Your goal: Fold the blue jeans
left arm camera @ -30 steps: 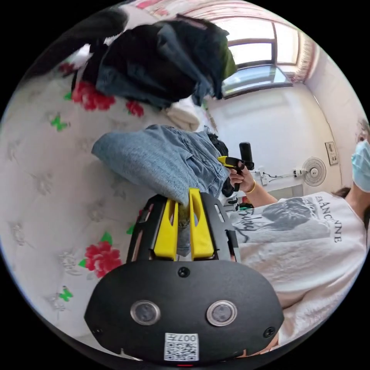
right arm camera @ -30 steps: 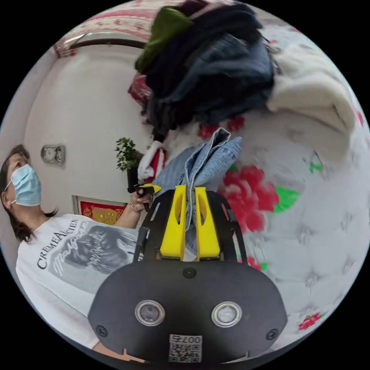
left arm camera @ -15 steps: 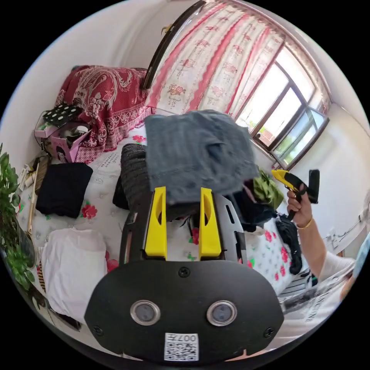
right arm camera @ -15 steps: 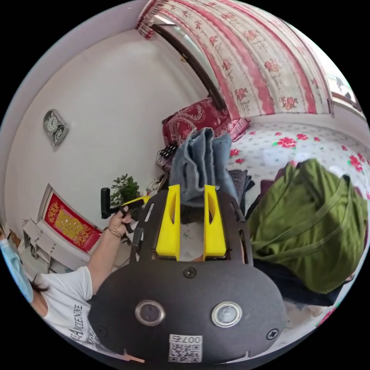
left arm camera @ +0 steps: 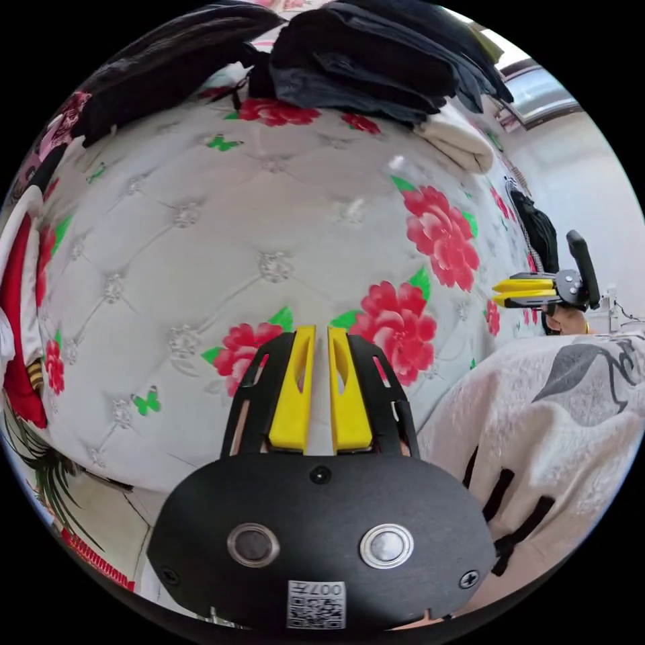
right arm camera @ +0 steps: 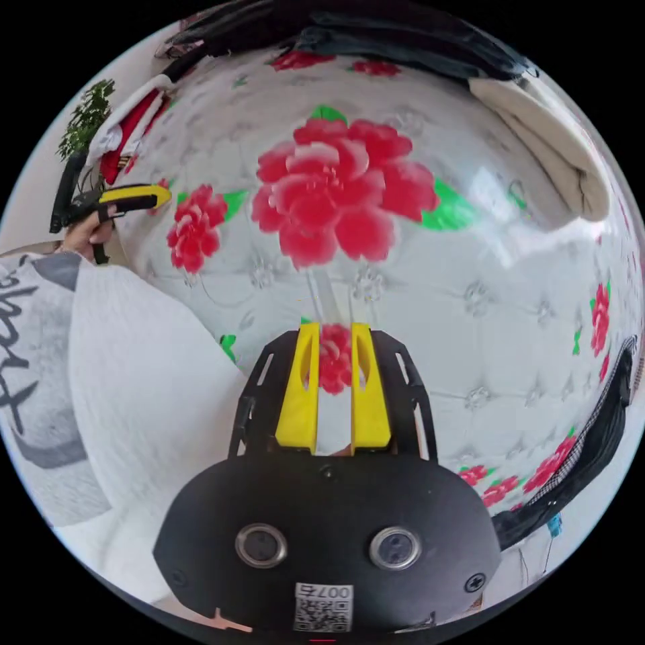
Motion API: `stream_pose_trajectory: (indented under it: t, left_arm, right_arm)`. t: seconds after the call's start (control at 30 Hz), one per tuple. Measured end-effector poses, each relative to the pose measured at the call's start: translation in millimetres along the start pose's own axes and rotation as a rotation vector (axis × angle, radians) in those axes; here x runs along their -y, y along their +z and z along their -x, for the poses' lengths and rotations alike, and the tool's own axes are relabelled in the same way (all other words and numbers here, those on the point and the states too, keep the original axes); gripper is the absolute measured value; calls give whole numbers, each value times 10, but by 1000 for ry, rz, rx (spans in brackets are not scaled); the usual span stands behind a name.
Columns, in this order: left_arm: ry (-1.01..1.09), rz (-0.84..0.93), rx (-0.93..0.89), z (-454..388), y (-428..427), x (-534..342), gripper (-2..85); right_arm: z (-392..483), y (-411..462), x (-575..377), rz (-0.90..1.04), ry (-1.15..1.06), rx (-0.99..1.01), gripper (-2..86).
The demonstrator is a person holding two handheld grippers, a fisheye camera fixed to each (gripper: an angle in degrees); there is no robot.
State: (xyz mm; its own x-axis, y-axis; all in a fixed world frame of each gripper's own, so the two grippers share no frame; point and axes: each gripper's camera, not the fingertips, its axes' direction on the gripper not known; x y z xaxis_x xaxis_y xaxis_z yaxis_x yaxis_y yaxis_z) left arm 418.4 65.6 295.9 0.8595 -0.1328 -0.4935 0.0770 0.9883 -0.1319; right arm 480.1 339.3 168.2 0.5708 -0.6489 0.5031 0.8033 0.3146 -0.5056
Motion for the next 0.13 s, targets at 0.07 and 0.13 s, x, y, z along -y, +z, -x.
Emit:
stream_pose_trajectory:
  t: [0.07, 0.13]
  left_arm:
    - [23, 29, 36, -181, 119, 102, 38]
    - [34, 72, 115, -415, 276, 254, 37]
  right_arm:
    - [-33, 95, -166, -115, 22, -12, 41]
    - [-82, 95, -209, -190, 28, 1, 34]
